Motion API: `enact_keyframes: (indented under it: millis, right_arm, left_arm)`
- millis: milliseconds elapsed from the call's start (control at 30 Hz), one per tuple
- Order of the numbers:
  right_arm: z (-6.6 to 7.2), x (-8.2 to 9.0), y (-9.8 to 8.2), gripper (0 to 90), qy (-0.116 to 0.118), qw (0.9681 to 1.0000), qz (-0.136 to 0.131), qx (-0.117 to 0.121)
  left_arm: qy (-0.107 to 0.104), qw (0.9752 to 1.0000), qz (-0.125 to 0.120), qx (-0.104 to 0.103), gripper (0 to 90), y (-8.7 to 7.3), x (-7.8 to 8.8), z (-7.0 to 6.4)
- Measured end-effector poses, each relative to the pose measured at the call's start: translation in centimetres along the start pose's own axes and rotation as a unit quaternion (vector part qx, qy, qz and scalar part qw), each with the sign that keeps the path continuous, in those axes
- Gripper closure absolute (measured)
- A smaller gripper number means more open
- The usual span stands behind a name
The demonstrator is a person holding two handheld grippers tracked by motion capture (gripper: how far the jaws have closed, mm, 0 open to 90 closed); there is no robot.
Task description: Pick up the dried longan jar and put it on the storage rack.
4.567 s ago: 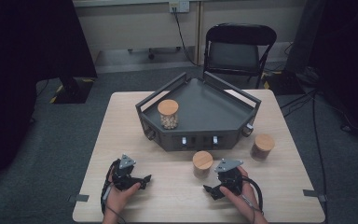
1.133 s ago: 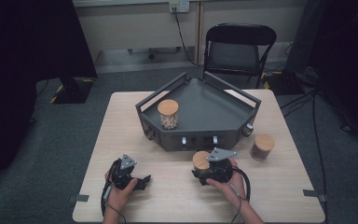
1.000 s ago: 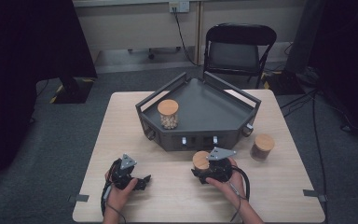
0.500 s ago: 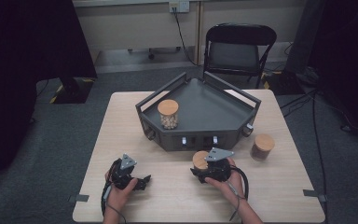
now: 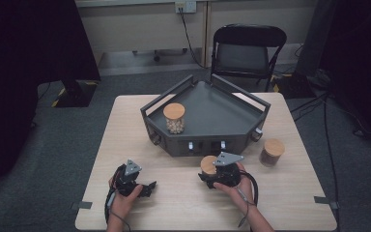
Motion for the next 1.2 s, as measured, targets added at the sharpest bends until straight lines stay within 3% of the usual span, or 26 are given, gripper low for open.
enact_keyframes:
  millis: [733, 967, 1200]
  right_arm:
    - [-0.3, 2.1, 3.2, 25.6, 0.023, 0.9996, 0.010, 0.016]
    - [-0.8, 2.7, 4.3, 25.5, 0.040, 0.9992, 0.007, -0.002]
    - [-1.1, 3.1, 5.6, 25.6, 0.049, 0.9988, 0.006, -0.001]
  left_arm:
    - [0.000, 1.0000, 0.000, 0.000, 0.1, 0.0, 0.0, 0.0]
    - [0.000, 1.0000, 0.000, 0.001, 0.1, 0.0, 0.0, 0.0]
    - [0.000, 1.0000, 0.000, 0.001, 0.1, 0.0, 0.0, 0.0]
Point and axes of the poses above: each handheld gripper's, and its own axes: x roughly backward along the jaws, y roughly out of its top, z roughly to its left, the point moved 7 cm from there along -x, roughly forward along the jaws, and after that the axes turned 11 degrees about -z, right-handed, at the moved point
